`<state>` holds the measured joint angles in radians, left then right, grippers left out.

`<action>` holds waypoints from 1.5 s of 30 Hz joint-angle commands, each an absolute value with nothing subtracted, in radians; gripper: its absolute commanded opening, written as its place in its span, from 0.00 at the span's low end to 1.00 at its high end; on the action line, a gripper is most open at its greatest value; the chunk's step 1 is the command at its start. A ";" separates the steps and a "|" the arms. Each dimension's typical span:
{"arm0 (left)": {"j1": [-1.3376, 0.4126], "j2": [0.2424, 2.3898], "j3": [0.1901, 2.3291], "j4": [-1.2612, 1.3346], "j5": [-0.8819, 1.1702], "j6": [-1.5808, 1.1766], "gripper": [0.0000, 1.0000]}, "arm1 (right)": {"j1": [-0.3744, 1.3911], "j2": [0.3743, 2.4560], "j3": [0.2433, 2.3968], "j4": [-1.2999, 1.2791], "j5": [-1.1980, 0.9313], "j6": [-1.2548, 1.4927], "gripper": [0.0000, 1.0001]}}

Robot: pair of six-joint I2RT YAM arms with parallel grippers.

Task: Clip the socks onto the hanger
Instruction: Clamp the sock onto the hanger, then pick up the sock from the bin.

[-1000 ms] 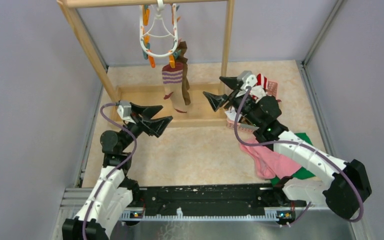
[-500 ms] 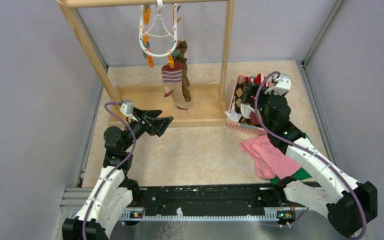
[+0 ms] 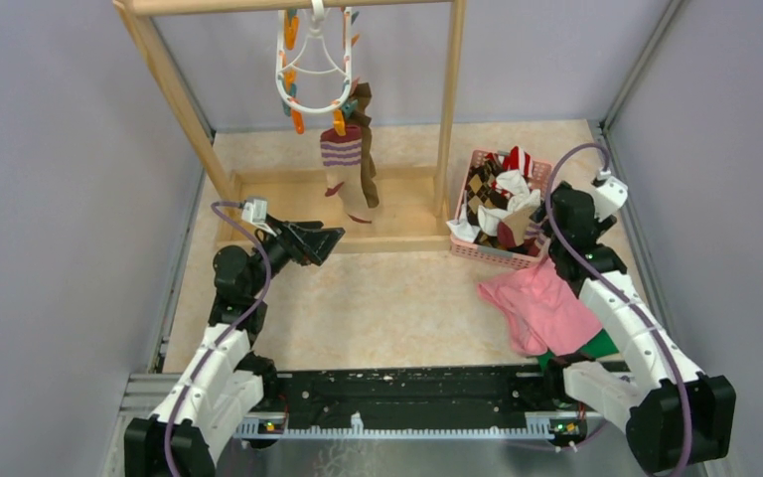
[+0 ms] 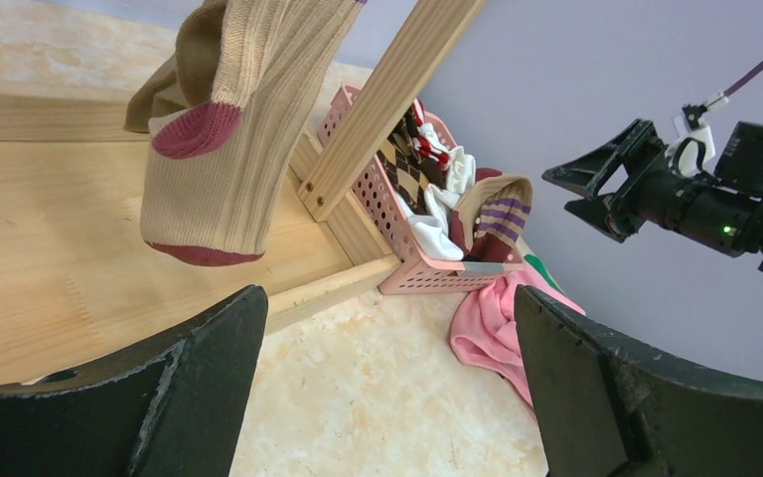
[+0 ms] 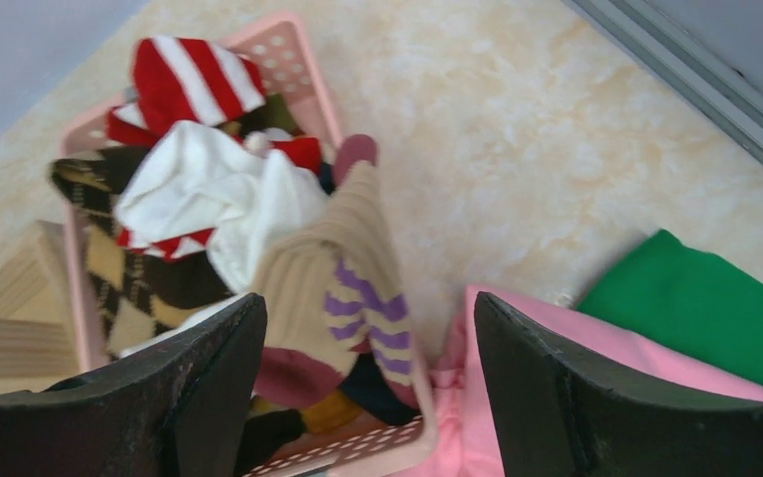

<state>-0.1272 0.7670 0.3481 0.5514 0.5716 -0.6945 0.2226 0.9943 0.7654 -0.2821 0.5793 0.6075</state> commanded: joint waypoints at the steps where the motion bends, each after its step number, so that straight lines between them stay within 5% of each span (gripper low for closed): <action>1: -0.133 0.778 0.344 0.575 0.549 -0.713 0.99 | 0.146 0.988 0.715 -0.273 0.525 0.642 0.74; 14: -0.132 0.795 0.344 0.577 0.544 -0.702 0.99 | 0.117 1.195 0.708 -0.056 0.433 0.536 0.57; 30: -0.130 0.842 0.335 0.662 0.644 -0.714 0.98 | 0.117 1.080 0.681 0.062 0.392 0.369 0.01; 38: -0.130 0.912 0.304 0.878 0.803 -0.798 0.96 | 0.117 0.819 0.619 0.145 0.125 0.258 0.00; 45: -0.153 1.016 0.303 1.112 0.917 -0.916 0.91 | 0.117 0.816 0.707 0.080 -0.107 0.237 0.00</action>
